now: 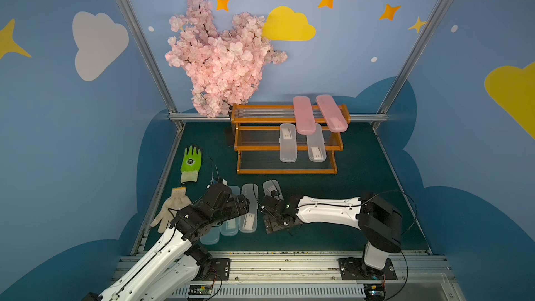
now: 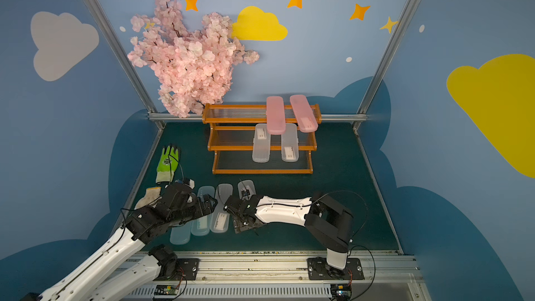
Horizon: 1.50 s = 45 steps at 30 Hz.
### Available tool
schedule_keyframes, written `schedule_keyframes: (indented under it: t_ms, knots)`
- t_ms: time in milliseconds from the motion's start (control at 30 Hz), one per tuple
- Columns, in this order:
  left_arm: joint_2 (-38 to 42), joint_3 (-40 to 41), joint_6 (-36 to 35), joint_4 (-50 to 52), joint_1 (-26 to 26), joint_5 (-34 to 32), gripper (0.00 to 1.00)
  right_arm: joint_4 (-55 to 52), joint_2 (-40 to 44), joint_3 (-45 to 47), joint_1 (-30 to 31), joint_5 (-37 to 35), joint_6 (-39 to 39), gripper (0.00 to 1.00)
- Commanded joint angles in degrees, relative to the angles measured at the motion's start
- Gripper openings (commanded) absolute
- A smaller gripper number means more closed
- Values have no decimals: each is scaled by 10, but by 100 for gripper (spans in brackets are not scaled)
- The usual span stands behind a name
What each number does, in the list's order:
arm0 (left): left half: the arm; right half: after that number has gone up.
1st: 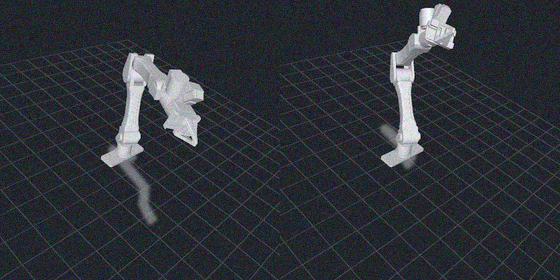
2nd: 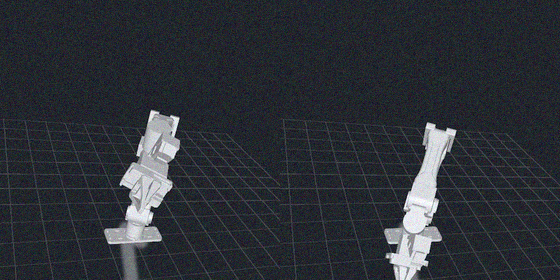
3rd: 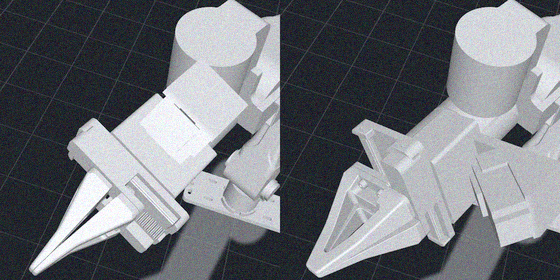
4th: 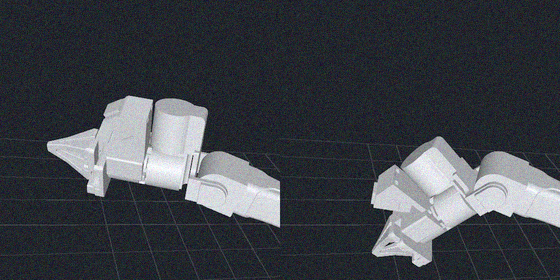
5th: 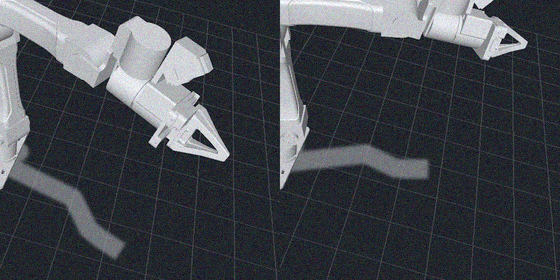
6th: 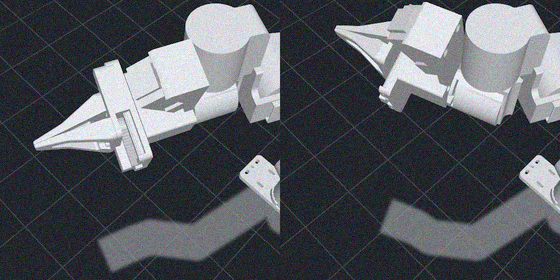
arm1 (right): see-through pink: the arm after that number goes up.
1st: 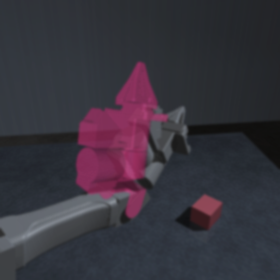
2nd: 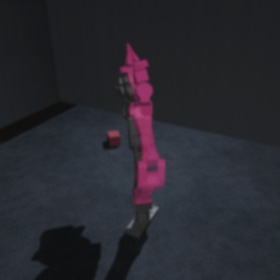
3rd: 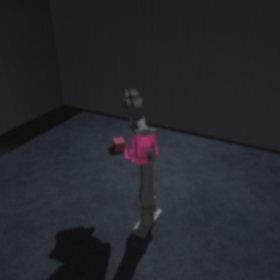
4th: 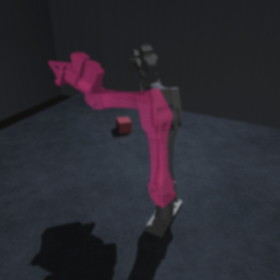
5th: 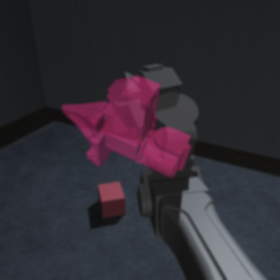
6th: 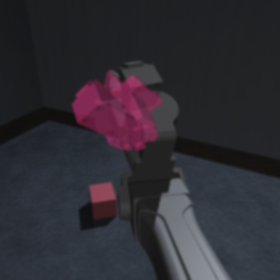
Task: Place the pencil cases on the shelf according to color
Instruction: Pick up the pencil case from the center of the board.
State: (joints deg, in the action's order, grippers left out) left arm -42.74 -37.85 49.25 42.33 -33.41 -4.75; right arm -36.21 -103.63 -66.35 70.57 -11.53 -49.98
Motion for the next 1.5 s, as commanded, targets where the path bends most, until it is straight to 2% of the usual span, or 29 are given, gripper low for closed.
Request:
schedule_keyframes:
  t_ms: [0,133,300,433,567,700,833,1133,1467]
  knots:
    - [-12,10,-7,-5,-1,-3,100,-3,-7,-3,-9,-8,-12,99]
    - [-27,11,-6,-30,0,10,100,30,-4,16,-24,14,-1,99]
    - [-55,5,-13,-38,0,6,100,22,-22,11,-24,9,2,97]
    - [-70,7,-13,-45,0,12,100,21,-32,13,-21,5,-2,93]
    - [-75,4,-12,-55,0,16,100,14,-28,13,-17,-11,-4,85]
    - [-80,-4,-14,-54,0,15,100,-9,4,17,-4,-57,-11,76]
    - [-86,-8,-14,-53,-1,15,100,-38,54,29,9,-95,-15,73]
    - [-122,-29,-12,-69,-19,3,100,-85,178,38,10,-107,-3,69]
    - [-145,-93,-43,-57,-2,-43,100,-97,180,-57,8,-144,-1,68]
